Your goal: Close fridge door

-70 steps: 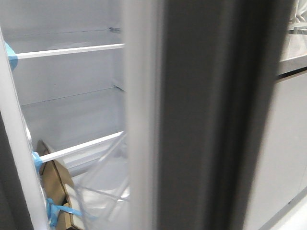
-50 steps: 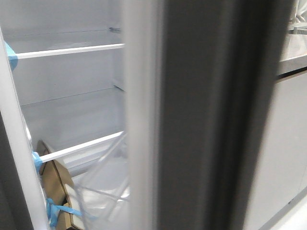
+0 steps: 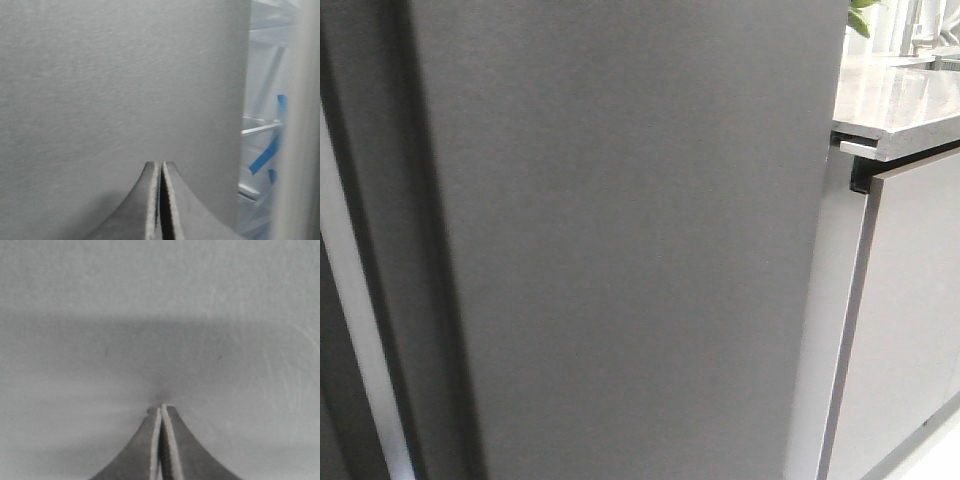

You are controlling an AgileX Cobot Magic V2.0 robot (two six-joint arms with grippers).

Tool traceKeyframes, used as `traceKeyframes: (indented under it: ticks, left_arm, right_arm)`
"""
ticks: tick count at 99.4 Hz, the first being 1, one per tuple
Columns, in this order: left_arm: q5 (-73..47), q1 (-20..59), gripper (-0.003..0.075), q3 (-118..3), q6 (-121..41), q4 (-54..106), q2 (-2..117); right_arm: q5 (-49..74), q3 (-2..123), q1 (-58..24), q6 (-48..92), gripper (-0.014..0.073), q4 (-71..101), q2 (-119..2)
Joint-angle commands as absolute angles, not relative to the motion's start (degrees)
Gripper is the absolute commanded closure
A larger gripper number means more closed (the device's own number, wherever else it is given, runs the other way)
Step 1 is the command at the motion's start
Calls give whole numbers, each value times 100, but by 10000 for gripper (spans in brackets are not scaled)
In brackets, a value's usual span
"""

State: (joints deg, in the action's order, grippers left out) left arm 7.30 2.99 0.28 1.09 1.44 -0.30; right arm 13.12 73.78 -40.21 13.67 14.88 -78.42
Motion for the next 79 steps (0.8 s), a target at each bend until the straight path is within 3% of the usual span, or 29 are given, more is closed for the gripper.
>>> traceKeyframes:
  ticks: [1,36,59,79]
  left_arm:
    - [1146,277,740,230,134,172,-90]
    - [1146,277,740,230,134,172,-90]
    - [1146,266,740,230,134,172,-90]
    - [1146,266,740,230,134,172,-90]
  right_arm:
    - [463,7907,-3991,1434,638,1425,-8230]
    - [717,9106,-3941,1443,638,1398,-9374]
    - [1207,9106,-3652,1443,638,1251,-9193]
    - [1470,8613,-3333,1443,637,1088,-8338]
